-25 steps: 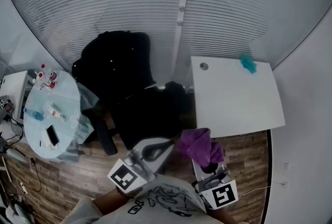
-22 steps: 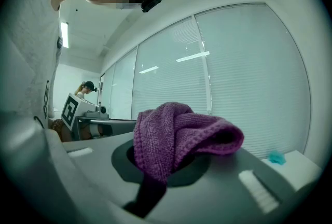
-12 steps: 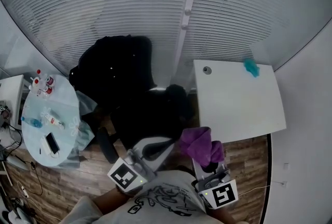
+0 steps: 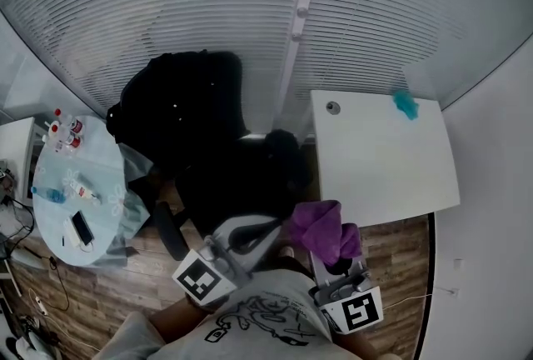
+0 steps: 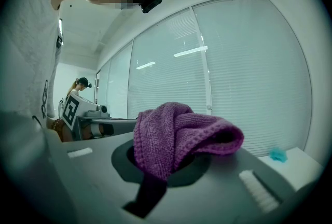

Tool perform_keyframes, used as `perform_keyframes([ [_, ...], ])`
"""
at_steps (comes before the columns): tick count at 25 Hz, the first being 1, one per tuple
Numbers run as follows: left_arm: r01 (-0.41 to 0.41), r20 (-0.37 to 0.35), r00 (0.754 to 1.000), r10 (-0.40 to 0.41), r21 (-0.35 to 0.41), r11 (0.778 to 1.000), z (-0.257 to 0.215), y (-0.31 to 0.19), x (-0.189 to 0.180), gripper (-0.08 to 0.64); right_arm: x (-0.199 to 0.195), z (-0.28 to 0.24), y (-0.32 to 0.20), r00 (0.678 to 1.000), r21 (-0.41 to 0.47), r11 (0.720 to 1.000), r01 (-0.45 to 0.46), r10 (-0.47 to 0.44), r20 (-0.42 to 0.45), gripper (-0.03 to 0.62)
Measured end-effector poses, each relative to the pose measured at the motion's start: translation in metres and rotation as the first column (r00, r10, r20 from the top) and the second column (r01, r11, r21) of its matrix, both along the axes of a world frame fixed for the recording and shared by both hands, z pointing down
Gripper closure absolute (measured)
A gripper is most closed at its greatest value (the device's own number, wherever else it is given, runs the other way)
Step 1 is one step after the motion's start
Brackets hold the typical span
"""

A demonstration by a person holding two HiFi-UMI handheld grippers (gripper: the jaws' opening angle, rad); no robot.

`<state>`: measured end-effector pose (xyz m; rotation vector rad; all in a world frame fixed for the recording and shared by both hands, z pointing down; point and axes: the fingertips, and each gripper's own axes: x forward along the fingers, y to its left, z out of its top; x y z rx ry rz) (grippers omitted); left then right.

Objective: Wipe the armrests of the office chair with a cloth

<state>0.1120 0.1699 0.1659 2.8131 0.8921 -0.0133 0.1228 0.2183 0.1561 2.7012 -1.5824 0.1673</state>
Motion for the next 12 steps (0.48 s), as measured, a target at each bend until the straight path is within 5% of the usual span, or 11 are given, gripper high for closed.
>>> perform_keyframes([
  [12,0.025,0.010,1.000,-0.025,0.007,1.000,0.001,0.023,0.027,0.558,0.021,0.009,0.020,0.999,-0.024,0.999,0.045,-0.045,0.006,0.562],
])
